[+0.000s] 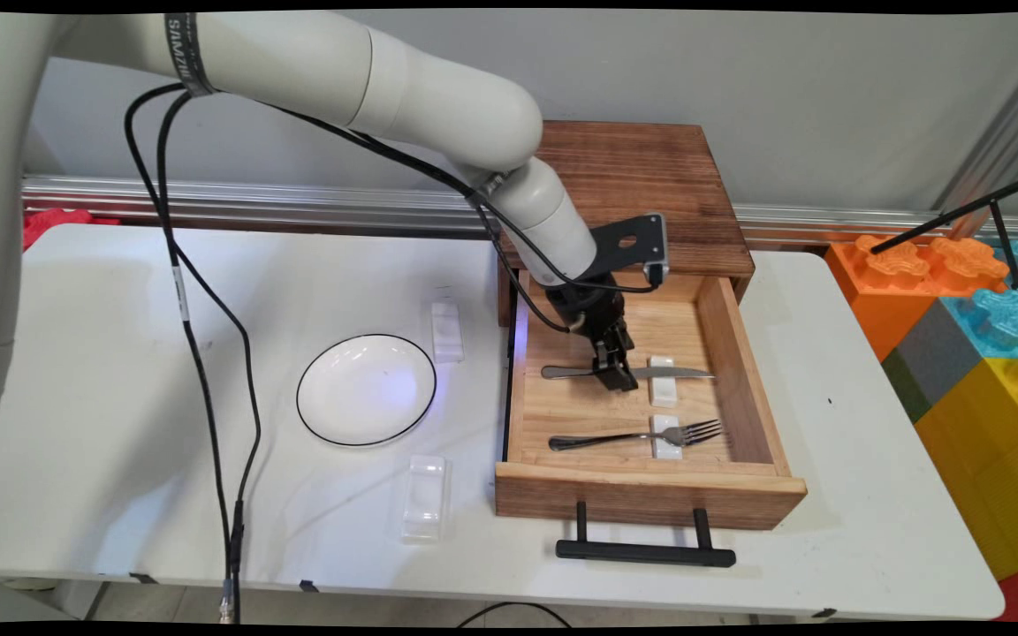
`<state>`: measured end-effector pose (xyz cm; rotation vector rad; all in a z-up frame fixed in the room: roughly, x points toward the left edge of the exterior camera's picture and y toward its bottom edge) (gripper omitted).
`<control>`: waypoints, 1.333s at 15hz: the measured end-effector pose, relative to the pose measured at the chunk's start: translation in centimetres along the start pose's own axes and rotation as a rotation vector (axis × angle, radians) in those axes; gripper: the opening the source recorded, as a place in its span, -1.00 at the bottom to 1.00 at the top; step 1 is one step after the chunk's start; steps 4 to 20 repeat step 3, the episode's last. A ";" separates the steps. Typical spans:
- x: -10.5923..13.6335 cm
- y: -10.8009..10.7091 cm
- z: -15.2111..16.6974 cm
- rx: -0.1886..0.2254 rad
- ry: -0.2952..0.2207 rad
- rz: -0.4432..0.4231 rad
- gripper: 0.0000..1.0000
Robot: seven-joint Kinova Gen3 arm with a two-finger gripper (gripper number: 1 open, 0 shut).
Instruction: Place the picked object into the drawer
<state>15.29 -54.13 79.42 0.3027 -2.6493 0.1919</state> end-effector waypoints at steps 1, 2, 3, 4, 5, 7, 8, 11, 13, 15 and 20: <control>0.1 0.0 -0.1 -0.001 0.002 0.000 1.00; 0.2 0.1 -0.3 -0.001 0.005 0.000 1.00; 0.3 0.1 -0.6 -0.001 0.007 -0.001 1.00; 0.3 0.1 -0.6 -0.001 0.007 -0.001 1.00; 0.3 0.1 -0.6 -0.001 0.007 -0.001 1.00; 0.3 0.1 -0.6 -0.001 0.007 -0.001 1.00; 0.3 0.1 -0.6 -0.001 0.007 -0.001 1.00; 0.3 0.1 -0.6 -0.001 0.007 -0.001 1.00; 0.3 0.1 -0.6 -0.001 0.007 -0.001 1.00; 0.3 0.1 -0.6 -0.001 0.007 -0.001 1.00; 0.3 0.1 -0.6 -0.001 0.007 -0.001 1.00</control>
